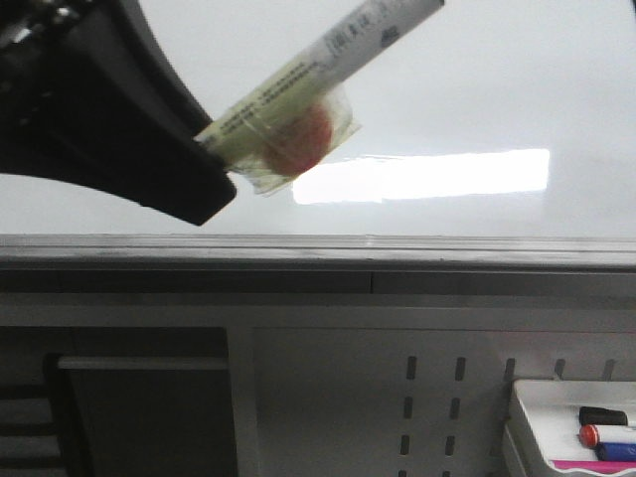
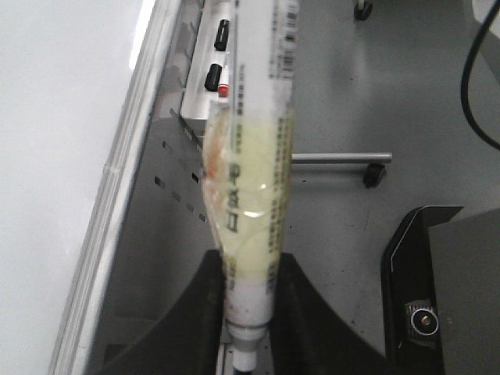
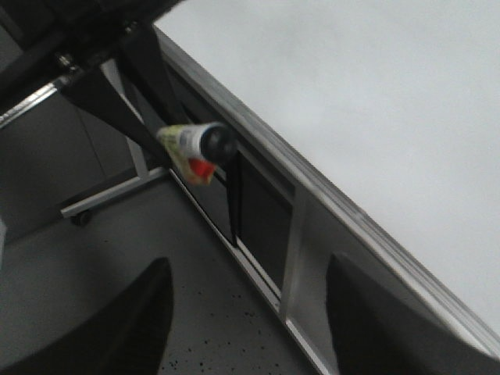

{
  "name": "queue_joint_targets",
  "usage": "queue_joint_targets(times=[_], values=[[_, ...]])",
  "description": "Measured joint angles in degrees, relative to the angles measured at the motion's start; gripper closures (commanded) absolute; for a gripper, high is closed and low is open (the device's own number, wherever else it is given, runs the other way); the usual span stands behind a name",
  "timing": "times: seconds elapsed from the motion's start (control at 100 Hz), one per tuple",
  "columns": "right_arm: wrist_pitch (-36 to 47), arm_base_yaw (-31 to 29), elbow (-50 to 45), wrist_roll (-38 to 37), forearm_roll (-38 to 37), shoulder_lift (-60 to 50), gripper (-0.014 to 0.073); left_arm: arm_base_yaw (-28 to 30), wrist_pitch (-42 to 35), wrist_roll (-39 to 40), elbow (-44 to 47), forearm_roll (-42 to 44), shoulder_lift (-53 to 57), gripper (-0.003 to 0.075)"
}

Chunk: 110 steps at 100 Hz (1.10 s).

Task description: Write number 4 on whiteboard

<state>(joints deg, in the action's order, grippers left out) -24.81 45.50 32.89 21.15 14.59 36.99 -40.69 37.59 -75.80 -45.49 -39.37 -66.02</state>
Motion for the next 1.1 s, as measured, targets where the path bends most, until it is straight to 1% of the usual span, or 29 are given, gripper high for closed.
queue_joint_targets(times=[0.12,0.34,0.5,0.75,0.79,0.83,0.85,0.86,1.04,1.05,1.1], values=[[4.72,5.17,0.00,0.34,0.00,4.41,0.0209,0.00,0.73,-4.54,2.11,0.00,3.82,0.0741],[12.58,11.26,1.04,0.37,-0.22,13.17,0.0209,0.00,2.25,-5.79,2.59,0.00,6.39,0.0741],[15.69,12.44,3.52,0.47,-0.22,18.77,0.0210,0.00,3.62,-7.22,2.62,0.00,6.39,0.0741],[16.54,12.58,6.24,0.58,-0.22,24.97,0.0215,0.00,3.73,-8.20,2.62,0.45,6.39,0.0741],[16.80,12.58,6.22,0.58,-0.22,25.48,0.0239,0.00,3.73,-8.33,2.62,0.45,6.39,0.0741],[16.96,12.73,6.35,0.58,-0.22,26.02,0.0284,0.00,3.73,-8.33,2.62,0.45,6.39,0.0741],[16.95,12.72,6.39,0.58,-0.22,26.19,0.0320,0.00,3.58,-8.33,2.72,0.45,6.39,0.0741],[16.95,12.72,6.39,0.58,-0.22,26.29,0.0320,0.00,3.61,-8.44,2.72,0.45,6.39,0.0741],[17.09,13.03,6.52,0.58,-0.11,26.54,0.0601,0.00,2.46,-8.44,2.72,0.45,6.39,0.0741],[17.09,13.03,6.52,0.58,-0.11,26.54,0.0601,0.00,2.32,-8.44,2.72,0.45,6.39,0.0741],[17.09,13.03,6.52,0.58,-0.11,26.54,0.0668,0.00,2.21,-8.44,2.72,0.18,6.39,0.0741]])
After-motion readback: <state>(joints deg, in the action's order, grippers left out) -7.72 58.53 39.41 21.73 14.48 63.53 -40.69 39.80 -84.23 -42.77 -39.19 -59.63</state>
